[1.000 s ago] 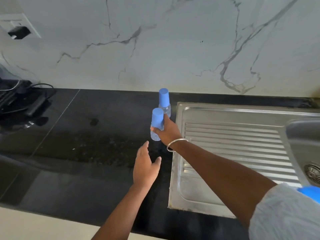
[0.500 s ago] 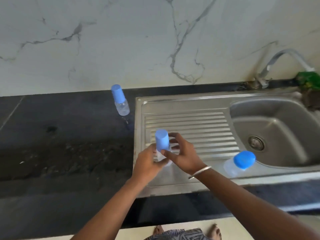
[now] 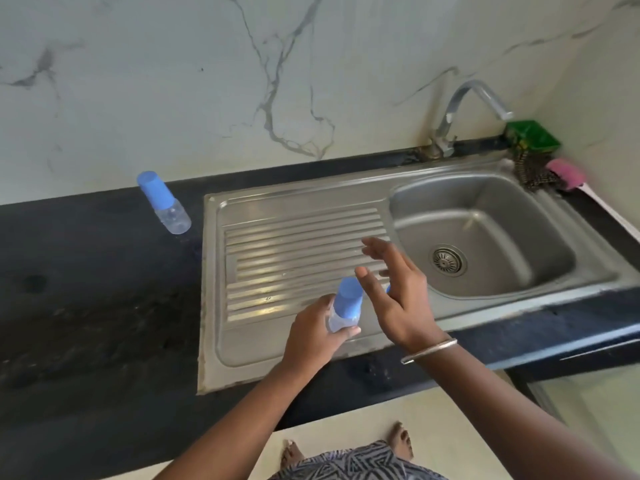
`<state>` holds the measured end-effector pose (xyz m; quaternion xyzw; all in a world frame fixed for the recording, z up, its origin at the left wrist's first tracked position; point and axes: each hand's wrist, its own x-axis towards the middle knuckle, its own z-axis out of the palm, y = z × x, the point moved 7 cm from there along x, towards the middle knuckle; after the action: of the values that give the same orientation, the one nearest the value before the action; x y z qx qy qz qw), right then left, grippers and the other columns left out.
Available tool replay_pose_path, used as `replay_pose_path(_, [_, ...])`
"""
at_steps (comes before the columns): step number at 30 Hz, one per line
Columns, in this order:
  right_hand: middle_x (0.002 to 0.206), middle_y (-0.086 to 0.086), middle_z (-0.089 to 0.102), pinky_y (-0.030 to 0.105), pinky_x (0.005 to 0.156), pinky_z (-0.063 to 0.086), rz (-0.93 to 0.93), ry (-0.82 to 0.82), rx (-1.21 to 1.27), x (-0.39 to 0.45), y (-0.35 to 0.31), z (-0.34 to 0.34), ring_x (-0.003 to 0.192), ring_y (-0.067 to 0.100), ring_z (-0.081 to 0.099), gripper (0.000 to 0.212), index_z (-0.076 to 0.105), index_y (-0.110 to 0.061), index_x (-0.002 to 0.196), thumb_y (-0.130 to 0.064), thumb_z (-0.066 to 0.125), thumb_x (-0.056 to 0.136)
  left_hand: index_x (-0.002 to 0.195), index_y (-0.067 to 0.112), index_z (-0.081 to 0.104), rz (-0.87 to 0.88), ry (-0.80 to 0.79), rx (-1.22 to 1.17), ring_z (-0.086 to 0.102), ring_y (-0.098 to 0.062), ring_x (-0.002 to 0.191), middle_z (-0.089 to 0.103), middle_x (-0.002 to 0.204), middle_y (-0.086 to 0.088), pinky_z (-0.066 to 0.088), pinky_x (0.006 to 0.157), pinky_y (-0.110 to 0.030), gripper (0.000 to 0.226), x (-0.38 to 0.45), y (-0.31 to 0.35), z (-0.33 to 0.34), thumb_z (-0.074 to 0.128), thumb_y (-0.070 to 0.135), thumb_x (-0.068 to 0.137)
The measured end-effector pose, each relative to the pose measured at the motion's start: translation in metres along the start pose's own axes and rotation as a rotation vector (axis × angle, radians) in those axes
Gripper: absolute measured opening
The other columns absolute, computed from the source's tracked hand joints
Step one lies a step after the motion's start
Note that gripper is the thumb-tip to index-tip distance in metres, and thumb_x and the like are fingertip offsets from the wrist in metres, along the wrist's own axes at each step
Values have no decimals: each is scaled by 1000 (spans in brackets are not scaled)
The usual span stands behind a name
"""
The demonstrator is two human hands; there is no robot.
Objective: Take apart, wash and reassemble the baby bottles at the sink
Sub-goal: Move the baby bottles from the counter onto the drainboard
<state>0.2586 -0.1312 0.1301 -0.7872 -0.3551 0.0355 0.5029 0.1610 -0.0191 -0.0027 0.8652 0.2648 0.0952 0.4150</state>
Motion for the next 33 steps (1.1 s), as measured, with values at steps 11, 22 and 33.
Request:
replay_pose_path(11, [106, -10, 65, 32, 74, 55, -206, -69, -98, 25, -40, 28, 101, 3, 59, 36, 59, -21, 123, -31, 63, 88, 143, 39, 43, -114, 53, 49, 46, 4, 129, 51, 141, 24, 43, 107, -28, 77, -9, -33, -26, 71, 54, 73])
replay_pose_path(22, [98, -7, 67, 28, 73, 52, -196, -366, -57, 51, -64, 164, 91, 6, 61, 26, 63, -24, 112, -33, 63, 87, 130, 13, 58, -420, 488, -166, 61, -19, 116, 64, 126, -3, 49, 100, -35, 42, 26, -135, -196, 66, 16, 89])
replay_pose_path(33, [96, -14, 66, 14, 77, 47, 167, -512, -151, 19, 27, 229, 87, 0, 62, 24, 63, -32, 112, -30, 65, 89, 155, 15, 23, -515, 503, -198, 42, -29, 139, 37, 155, -10, 41, 108, -46, 101, 124, -191, -282, 84, 33, 77])
